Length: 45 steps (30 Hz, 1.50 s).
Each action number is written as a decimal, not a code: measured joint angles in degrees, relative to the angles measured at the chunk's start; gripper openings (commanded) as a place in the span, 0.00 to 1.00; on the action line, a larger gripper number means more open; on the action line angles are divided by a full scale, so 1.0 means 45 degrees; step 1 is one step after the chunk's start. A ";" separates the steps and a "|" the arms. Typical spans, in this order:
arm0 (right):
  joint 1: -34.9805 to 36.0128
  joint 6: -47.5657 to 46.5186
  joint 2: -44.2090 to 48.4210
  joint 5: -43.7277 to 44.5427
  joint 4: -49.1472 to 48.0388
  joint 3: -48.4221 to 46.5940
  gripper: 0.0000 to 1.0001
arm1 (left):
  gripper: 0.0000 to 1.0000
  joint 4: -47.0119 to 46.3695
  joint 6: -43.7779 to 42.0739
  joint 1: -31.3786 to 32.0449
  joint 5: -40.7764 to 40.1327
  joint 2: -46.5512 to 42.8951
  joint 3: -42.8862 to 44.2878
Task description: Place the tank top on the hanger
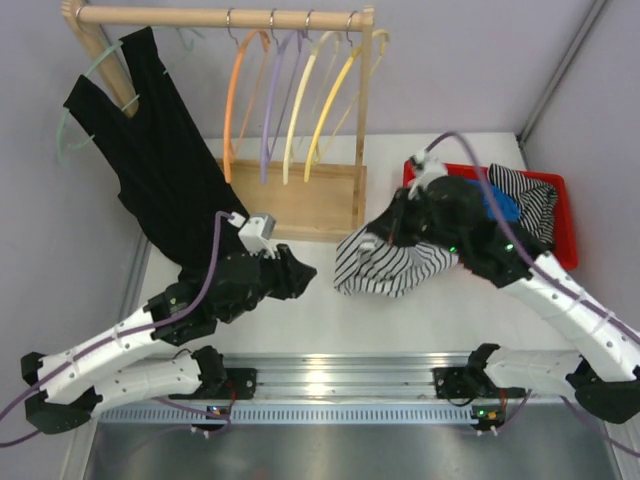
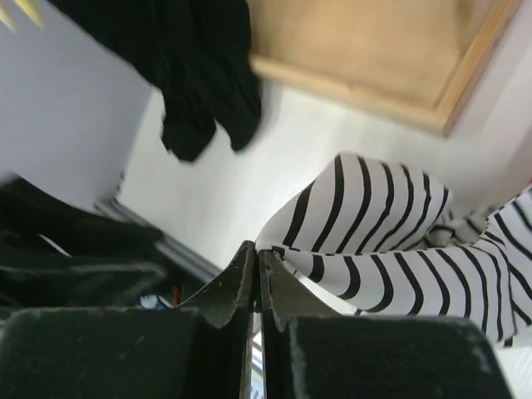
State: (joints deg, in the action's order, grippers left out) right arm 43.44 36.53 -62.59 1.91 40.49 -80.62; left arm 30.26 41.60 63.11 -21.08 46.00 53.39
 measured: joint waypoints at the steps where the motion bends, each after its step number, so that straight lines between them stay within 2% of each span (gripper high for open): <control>1: 0.0787 0.0257 0.0034 0.0389 -0.0238 0.0918 0.00 | 0.48 0.0194 0.0078 0.0000 -0.0253 -0.0253 0.0019; 6: 0.4838 0.1598 -0.0607 0.2108 -0.1214 0.4201 0.00 | 0.48 0.1355 0.0525 0.0000 -0.1175 -0.1370 0.0015; 8: 0.5819 0.2118 -0.0996 0.2492 -0.1622 0.4886 0.12 | 0.48 0.1583 0.0651 0.0000 -0.1239 -0.1506 -0.0019; 9: 0.6091 0.2322 -0.1103 0.2613 -0.1889 0.5192 0.17 | 0.48 0.1608 0.0709 0.0000 -0.1224 -0.1496 -0.0092; 10: 0.6271 0.2584 -0.1141 0.2730 -0.2040 0.5523 0.30 | 0.48 0.1651 0.0738 0.0000 -0.1161 -0.1443 -0.0194; 13: 0.6348 0.3293 -0.0899 0.3274 -0.2346 0.6465 0.57 | 0.49 0.1549 0.0782 0.0000 -0.0767 -0.1020 -0.0729; 20: 0.6149 0.4483 0.1865 0.5527 -0.0520 0.6999 0.71 | 0.49 0.0816 0.0738 0.0000 0.0685 0.0996 -0.2001; 22: 0.5430 0.4522 0.2691 0.5989 0.0287 0.6824 0.71 | 0.50 0.0563 0.0709 0.0000 0.1025 0.1423 -0.2040; 24: 0.3570 0.4061 0.3322 0.6033 0.0665 0.6790 0.70 | 0.50 0.0185 0.0636 0.0000 0.1258 0.1666 -0.2040; 26: 0.1200 0.3322 0.3691 0.5819 0.0835 0.6795 0.70 | 0.50 -0.0175 0.0573 0.0000 0.1447 0.1885 -0.2040; 28: -0.2113 0.2161 0.3682 0.4692 0.0709 0.6795 0.66 | 0.50 -0.0500 0.0491 0.0000 0.1642 0.2157 -0.2040; 29: -0.2832 0.1943 0.3604 0.4401 0.0651 0.6790 0.66 | 0.50 -0.0612 0.0476 0.0000 0.1739 0.2254 -0.2040; 30: -0.5124 0.1175 0.3196 0.3497 0.0374 0.6795 0.65 | 0.50 -0.0719 0.0457 0.0000 0.1826 0.2370 -0.2040; 33: -0.7538 0.0146 0.1627 0.2089 -0.0287 0.6766 0.64 | 0.49 -0.0967 0.0427 0.0000 0.2108 0.2667 -0.2040; 38: -0.8442 -0.0685 -0.1724 0.0709 -0.1404 0.6309 0.59 | 0.49 -0.1049 0.0393 0.0000 0.2297 0.2759 -0.2040; 42: -0.8461 -0.0991 -0.3060 0.0515 -0.1987 0.5858 0.56 | 0.49 -0.1054 0.0393 0.0000 0.2370 0.2744 -0.2040; 45: -0.8500 -0.1161 -0.3424 0.0495 -0.2433 0.5717 0.47 | 0.50 -0.1049 0.0393 0.0000 0.2395 0.2696 -0.2040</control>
State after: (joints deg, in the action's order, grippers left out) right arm 5.19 31.31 -78.00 4.14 29.54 -54.89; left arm 25.54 43.38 63.11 -10.31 58.13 44.21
